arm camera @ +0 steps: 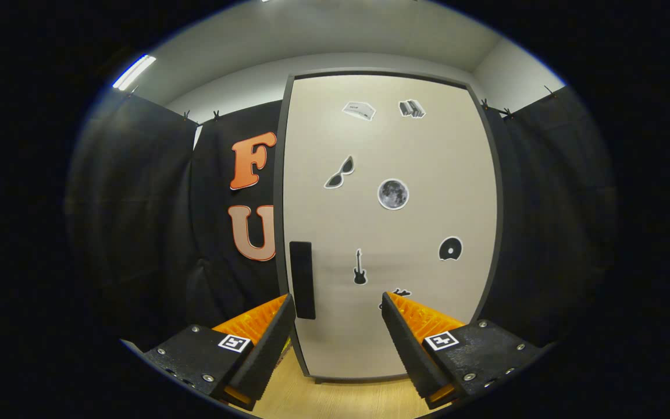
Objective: Open the shoe cabinet door, grab the shoes and put them into the shoe cabinet, then close the shoe cabinet door.
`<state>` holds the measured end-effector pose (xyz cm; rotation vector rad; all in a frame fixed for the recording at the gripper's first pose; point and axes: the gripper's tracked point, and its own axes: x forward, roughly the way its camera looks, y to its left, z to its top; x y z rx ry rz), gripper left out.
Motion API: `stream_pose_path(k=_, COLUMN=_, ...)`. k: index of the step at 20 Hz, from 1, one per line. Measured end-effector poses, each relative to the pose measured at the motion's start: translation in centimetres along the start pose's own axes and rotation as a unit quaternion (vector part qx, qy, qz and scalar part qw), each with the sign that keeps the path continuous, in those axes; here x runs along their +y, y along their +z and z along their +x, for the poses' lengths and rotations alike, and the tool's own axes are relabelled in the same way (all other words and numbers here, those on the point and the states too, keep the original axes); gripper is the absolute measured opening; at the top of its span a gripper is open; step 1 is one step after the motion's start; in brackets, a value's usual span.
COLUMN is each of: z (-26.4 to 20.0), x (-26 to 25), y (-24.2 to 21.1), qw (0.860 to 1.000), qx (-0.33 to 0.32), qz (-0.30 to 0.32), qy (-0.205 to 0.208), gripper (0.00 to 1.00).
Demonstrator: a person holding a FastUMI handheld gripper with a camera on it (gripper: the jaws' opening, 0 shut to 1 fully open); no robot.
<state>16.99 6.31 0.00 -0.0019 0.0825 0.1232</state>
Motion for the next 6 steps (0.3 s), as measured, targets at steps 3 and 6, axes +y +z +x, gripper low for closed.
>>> stream_pose_path(k=3, z=-3.2, x=-1.3, y=0.0, qw=1.000, qx=0.001, qz=0.003, qy=-0.016, gripper=0.93)
stream_pose_path(k=6, z=-6.5, x=-2.4, y=-0.1, qw=0.999, qx=0.002, qz=0.006, qy=-0.031, gripper=0.94)
